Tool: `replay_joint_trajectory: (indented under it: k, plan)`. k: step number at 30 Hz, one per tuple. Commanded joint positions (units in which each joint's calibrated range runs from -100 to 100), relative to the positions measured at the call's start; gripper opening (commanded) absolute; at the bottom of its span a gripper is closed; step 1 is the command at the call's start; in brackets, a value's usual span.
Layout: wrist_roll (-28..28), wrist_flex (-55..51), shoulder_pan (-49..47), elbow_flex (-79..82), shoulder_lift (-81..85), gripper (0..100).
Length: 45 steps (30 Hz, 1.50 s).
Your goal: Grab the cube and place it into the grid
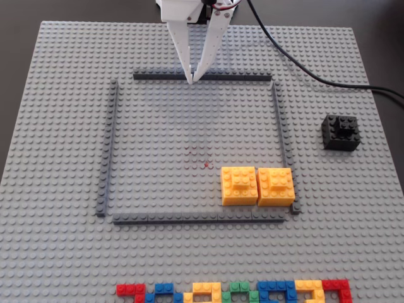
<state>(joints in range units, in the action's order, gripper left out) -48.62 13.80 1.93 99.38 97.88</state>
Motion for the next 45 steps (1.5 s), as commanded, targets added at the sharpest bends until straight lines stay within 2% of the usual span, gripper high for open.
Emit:
replay_joint_trajectory:
  k: [1, 45]
  plan:
    - [-1.3, 0.4, 0.2, 0.6, 2.0, 0]
    - [-0.5, 1.4, 0.2, 0.3, 2.0, 0]
